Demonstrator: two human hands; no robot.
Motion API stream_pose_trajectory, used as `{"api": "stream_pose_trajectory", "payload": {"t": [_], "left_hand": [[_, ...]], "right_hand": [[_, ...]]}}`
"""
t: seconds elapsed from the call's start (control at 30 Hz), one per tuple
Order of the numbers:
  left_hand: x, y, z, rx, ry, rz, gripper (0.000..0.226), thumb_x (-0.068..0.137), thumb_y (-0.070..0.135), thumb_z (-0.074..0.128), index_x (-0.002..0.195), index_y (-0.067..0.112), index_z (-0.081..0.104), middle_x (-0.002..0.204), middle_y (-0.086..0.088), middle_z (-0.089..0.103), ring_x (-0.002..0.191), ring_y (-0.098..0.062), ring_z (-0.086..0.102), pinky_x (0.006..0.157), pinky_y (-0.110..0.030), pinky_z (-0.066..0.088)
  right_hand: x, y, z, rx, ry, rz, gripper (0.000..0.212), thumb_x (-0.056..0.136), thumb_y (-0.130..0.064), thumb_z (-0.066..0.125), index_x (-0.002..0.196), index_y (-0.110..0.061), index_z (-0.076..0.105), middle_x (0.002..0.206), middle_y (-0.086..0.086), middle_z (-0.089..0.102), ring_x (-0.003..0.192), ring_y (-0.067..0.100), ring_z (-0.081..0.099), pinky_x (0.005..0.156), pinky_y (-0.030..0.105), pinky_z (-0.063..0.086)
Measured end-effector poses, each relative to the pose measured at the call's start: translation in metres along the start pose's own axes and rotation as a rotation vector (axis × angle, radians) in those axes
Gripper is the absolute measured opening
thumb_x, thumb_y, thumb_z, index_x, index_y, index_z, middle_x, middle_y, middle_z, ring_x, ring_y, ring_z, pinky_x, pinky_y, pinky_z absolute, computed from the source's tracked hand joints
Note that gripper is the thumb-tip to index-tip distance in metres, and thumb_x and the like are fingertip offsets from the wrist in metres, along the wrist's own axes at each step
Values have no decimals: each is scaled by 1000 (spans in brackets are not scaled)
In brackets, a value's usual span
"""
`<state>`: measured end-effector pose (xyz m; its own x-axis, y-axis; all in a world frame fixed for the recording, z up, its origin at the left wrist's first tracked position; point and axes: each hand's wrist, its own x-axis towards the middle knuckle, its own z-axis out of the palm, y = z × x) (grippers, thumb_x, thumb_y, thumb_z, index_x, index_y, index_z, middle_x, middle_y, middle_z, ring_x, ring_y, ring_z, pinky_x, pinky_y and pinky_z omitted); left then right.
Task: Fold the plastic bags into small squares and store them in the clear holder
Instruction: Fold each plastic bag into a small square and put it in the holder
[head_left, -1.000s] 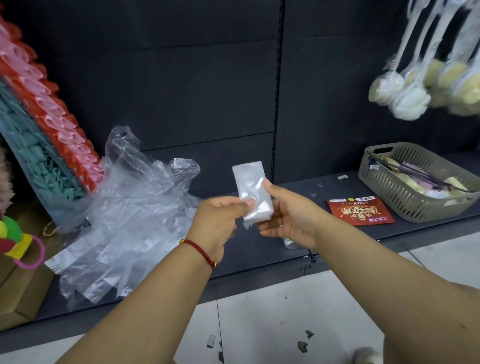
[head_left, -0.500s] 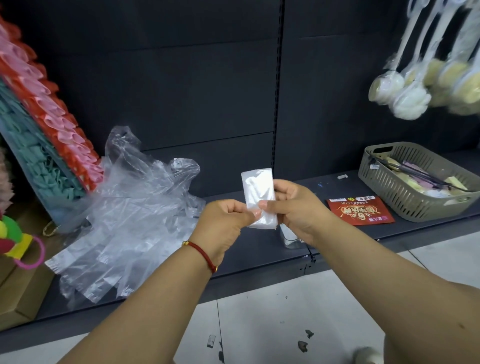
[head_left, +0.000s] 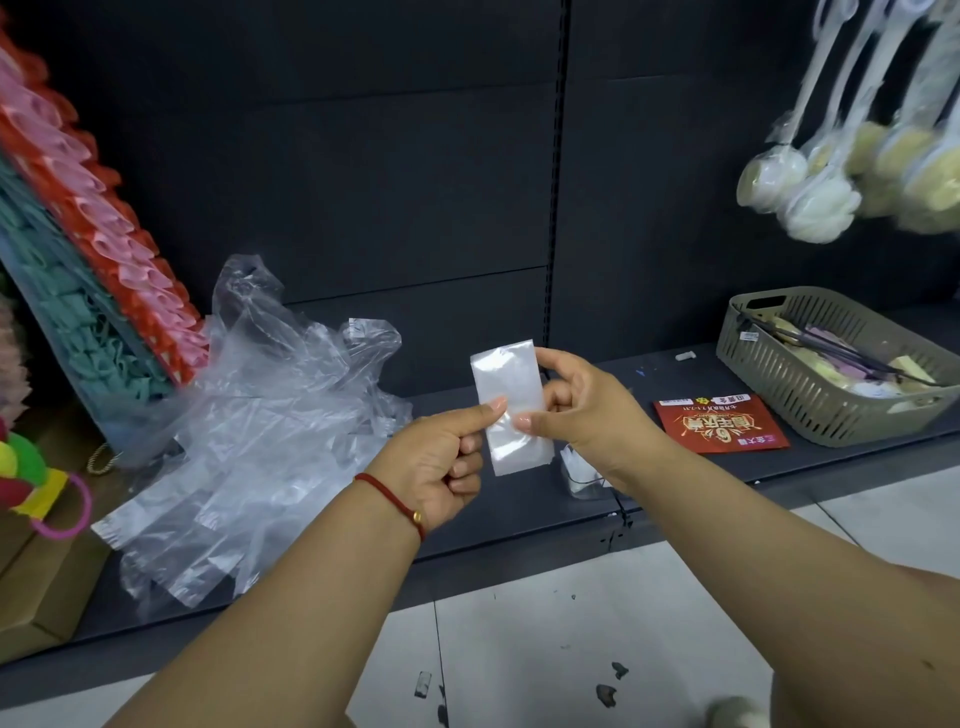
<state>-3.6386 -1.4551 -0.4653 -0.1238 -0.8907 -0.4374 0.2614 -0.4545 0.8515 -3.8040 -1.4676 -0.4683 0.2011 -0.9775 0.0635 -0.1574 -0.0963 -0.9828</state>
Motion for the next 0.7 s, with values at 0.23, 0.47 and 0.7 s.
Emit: {"api": "stream_pose_trajectory", "payload": {"t": [0.23,0.47,0.7], "left_hand": [[-5,1,4,122,83,191,18,90,18,68,97,2,68,44,3,45,35,-7,35,35,-15,27],[-7,1,5,222,93,345,10,93,19,65,89,11,70,57,2,67,40,-6,53,39,-16,37],[-9,4,1,264,-15,446,12,93,13,62,88,12,73,86,-5,76,67,-11,68,52,-17,48]], "right_hand": [[0,-5,1,-200,115,-4,41,77,-23,81,110,-33,59,69,2,62,61,5,58,64,22,51],[-4,-10,1,128,65,121,16,89,-24,69,98,-11,67,62,4,65,52,14,59,43,21,40],[-1,-9,-3,330,42,84,10,90,-10,64,83,-3,66,76,13,70,64,17,67,58,22,55]]}}
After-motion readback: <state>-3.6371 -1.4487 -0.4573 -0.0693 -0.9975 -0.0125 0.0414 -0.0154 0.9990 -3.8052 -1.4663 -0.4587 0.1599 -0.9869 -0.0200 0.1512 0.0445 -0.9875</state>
